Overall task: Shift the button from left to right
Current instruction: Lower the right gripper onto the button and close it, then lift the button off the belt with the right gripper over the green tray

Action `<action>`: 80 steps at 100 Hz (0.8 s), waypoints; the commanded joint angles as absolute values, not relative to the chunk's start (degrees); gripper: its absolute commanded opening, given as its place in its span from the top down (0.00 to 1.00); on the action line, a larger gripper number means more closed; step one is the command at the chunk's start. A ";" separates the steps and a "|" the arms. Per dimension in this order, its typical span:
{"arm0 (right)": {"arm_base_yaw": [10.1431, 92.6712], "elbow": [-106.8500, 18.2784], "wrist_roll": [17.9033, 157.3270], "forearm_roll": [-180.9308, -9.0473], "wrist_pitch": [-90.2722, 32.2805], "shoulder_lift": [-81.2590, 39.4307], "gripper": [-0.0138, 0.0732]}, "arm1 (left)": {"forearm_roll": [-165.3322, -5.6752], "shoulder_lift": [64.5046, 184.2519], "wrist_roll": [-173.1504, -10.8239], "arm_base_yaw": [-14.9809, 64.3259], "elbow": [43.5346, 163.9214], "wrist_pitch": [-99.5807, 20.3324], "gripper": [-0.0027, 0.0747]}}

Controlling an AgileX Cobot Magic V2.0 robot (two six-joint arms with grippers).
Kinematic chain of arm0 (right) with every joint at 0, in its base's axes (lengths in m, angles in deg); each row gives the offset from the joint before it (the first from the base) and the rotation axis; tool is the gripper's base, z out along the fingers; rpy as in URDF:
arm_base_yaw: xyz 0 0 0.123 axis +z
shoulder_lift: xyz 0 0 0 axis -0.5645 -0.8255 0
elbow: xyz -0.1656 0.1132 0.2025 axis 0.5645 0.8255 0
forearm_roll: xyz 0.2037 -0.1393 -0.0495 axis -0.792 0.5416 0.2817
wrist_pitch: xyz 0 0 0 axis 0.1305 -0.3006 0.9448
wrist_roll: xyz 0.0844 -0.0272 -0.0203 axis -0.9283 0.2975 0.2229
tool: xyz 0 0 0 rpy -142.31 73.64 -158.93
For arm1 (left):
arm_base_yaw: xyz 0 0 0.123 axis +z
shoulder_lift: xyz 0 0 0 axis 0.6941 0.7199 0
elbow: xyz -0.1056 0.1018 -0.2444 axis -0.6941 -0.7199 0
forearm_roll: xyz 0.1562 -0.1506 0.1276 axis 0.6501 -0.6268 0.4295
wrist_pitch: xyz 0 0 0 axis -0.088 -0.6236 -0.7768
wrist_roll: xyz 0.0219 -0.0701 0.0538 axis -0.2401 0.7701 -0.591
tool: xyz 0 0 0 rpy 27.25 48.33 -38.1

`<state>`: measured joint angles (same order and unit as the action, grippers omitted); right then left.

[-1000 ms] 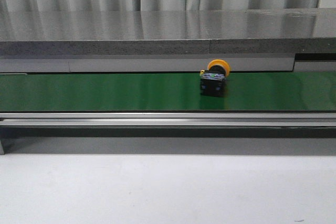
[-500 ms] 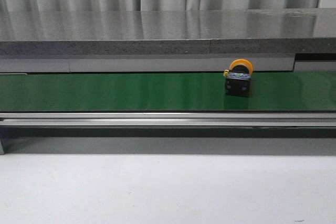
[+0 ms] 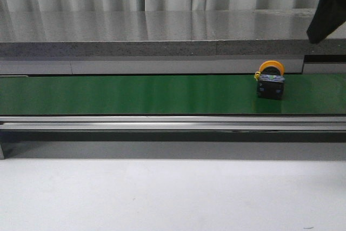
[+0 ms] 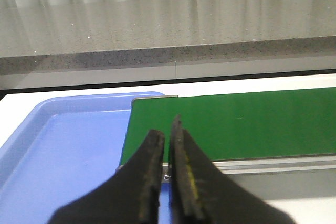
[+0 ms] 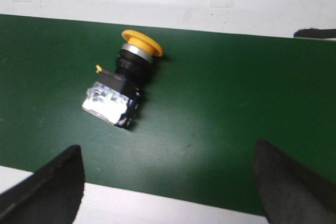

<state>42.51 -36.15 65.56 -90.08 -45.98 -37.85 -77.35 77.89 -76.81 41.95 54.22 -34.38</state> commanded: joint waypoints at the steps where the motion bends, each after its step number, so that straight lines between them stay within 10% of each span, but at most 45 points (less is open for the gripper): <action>1: 43.47 -39.81 66.03 -90.31 -42.45 -39.41 0.14 | -78.19 78.50 -76.66 41.41 55.78 -29.91 0.96; 64: 44.27 -43.97 66.03 -82.39 -34.89 -53.90 0.14 | -78.19 78.50 -76.66 41.41 55.78 -29.91 0.96; 80: 43.68 -43.97 65.99 -82.39 -35.11 -56.54 0.27 | -78.19 78.50 -76.66 41.41 55.78 -29.91 0.96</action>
